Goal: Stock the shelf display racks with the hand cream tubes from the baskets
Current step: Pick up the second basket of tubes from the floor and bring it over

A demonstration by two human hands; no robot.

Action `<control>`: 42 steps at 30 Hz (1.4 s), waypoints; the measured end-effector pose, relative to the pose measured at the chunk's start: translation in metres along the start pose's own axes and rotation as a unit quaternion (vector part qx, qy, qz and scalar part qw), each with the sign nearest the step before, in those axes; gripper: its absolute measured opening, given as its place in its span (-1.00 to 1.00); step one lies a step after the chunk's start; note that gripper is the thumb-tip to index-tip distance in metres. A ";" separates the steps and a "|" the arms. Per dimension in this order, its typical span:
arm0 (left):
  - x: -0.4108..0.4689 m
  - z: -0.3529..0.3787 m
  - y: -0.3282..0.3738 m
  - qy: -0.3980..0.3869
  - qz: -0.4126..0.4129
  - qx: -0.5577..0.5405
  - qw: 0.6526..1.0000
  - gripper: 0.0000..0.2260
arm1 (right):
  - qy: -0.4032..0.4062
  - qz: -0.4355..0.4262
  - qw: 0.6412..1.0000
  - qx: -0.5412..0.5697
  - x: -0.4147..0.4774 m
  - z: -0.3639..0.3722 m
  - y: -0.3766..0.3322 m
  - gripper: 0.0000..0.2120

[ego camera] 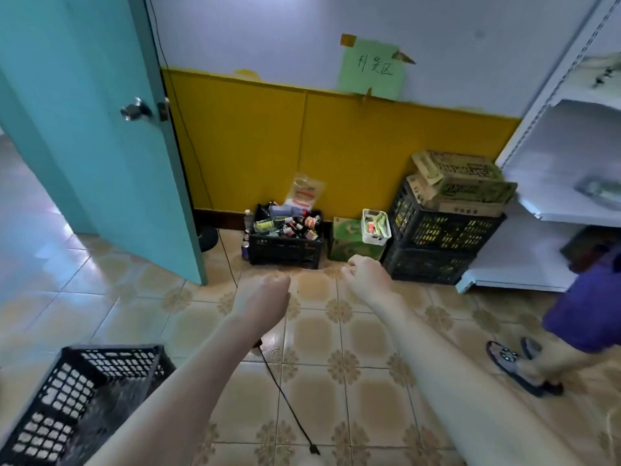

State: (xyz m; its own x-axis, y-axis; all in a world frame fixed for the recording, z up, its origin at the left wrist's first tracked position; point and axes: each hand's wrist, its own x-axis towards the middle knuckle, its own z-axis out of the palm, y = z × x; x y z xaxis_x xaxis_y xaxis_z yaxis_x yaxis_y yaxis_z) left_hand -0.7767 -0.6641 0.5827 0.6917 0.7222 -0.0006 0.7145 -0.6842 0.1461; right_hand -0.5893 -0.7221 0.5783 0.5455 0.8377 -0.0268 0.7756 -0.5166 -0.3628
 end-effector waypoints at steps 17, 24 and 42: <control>0.287 0.042 0.044 -0.011 0.137 0.045 0.989 -0.78 | 0.021 0.117 0.993 0.017 0.235 -0.016 0.111 -0.75; 0.441 0.046 0.091 -0.023 0.136 0.036 0.990 -0.79 | 0.022 0.136 0.990 0.010 0.365 -0.042 0.184 -0.74; 0.749 0.097 0.162 -0.085 0.130 0.044 0.987 -0.77 | -0.022 0.154 0.988 -0.010 0.633 -0.060 0.316 -0.71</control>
State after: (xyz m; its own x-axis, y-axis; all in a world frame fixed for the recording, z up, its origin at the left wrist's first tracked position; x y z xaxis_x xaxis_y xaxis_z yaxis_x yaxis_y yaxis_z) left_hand -0.1322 -0.2439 0.5098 0.8554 0.4983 -0.1411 0.5112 -0.8561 0.0759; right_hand 0.0202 -0.3657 0.5023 0.7426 0.6467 -0.1741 0.5814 -0.7515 -0.3119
